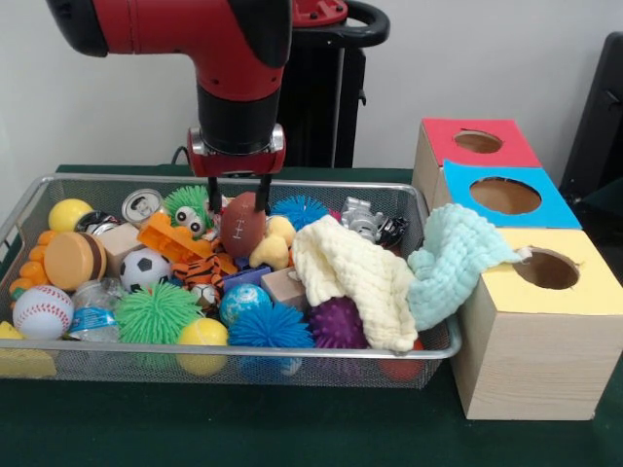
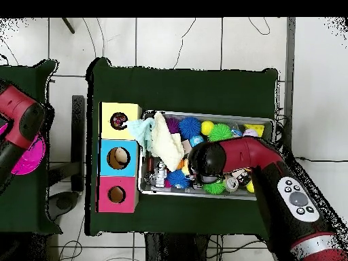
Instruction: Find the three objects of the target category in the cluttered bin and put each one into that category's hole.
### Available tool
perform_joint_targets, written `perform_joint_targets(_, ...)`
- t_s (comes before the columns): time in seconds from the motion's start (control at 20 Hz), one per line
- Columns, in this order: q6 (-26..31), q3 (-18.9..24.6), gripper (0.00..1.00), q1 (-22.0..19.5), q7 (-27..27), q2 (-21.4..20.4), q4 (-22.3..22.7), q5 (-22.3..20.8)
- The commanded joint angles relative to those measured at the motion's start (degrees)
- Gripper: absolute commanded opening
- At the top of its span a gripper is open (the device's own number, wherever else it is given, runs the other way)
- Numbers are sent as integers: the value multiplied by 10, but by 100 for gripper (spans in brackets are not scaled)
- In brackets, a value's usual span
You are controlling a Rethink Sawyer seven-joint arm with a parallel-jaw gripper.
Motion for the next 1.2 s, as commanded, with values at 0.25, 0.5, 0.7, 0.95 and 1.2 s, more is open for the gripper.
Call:
perform_joint_targets(0.25, 84, 31, 100, -9, -249, 44, -60, -60)
perform_joint_targets(0.5, 118, 23, 100, -7, -277, 65, -93, -61)
perform_joint_targets(0.7, 164, 18, 100, -10, -323, 69, -112, -66)
perform_joint_targets(0.95, 187, 11, 100, -23, -349, 72, -114, -65)
perform_joint_targets(1.2, 202, 12, 100, -25, -359, 63, -112, -55)
